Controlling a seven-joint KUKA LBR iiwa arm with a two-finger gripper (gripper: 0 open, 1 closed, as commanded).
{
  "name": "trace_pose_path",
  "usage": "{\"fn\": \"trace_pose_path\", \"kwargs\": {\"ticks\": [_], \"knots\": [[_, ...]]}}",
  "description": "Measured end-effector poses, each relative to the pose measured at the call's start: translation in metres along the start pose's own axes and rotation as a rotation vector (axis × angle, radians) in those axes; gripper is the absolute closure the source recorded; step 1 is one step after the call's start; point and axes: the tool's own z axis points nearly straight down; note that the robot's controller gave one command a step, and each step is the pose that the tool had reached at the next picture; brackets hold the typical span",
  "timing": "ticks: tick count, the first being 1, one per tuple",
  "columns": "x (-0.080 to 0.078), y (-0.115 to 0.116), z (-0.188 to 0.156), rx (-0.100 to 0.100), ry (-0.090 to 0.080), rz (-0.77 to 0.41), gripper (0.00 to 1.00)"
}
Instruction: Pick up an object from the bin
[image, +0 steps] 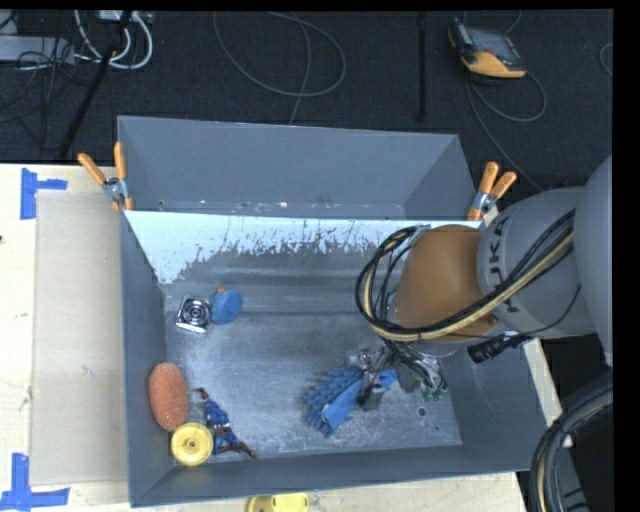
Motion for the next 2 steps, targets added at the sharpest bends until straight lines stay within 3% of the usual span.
{"fn": "trace_pose_path", "kwargs": {"ticks": [1,2], "knots": [[0.0,0.0,0.0,0.0,0.0,-0.001,1.0],[-0.003,0.0,-0.163,0.0,0.002,-0.011,1.0]]}}
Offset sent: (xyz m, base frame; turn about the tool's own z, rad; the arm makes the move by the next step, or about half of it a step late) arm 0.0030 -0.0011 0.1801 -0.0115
